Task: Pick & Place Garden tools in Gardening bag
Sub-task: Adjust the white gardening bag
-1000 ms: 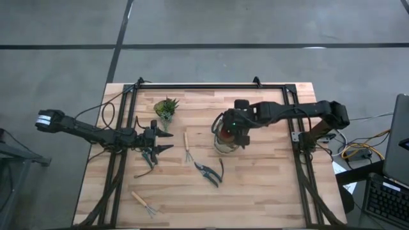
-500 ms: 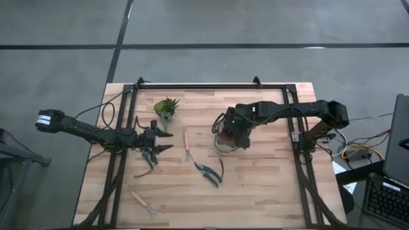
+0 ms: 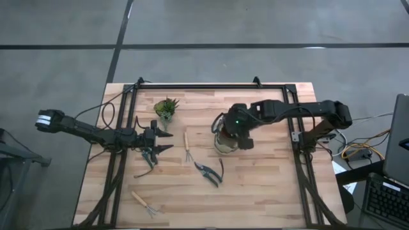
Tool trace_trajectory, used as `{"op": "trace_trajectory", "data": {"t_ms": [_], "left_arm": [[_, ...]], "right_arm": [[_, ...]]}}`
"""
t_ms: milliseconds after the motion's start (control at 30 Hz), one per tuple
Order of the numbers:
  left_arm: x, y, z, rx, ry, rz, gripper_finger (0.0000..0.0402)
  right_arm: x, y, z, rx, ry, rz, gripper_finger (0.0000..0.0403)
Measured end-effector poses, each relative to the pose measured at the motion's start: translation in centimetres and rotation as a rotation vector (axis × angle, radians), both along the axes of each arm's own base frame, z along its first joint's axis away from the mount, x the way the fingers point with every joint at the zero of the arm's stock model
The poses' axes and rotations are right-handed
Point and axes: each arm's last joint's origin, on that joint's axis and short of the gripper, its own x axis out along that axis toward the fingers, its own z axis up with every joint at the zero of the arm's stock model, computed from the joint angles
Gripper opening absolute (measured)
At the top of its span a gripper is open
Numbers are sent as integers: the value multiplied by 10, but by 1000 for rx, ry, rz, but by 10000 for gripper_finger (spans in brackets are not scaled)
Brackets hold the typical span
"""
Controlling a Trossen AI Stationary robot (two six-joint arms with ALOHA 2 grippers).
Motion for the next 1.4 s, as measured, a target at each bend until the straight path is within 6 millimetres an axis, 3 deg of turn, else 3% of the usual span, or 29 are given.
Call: {"op": "trace_trajectory", "data": {"t_ms": [300,600,833,1100,1400], "left_arm": [[0,0,0,0,0,-1,234],[0,0,0,0,0,0,234],[0,0,0,0,-1,0,234],[0,0,0,0,0,-1,234],[0,0,0,0,0,0,234]], "right_arm": [[-2,45,-20,-37,78,147,161],[-4,52,-34,-79,95,145,162],[2,53,-40,-78,32,154,116],[1,53,-44,-73,39,163,17],[13,48,-40,-3,-84,131,9]]}}
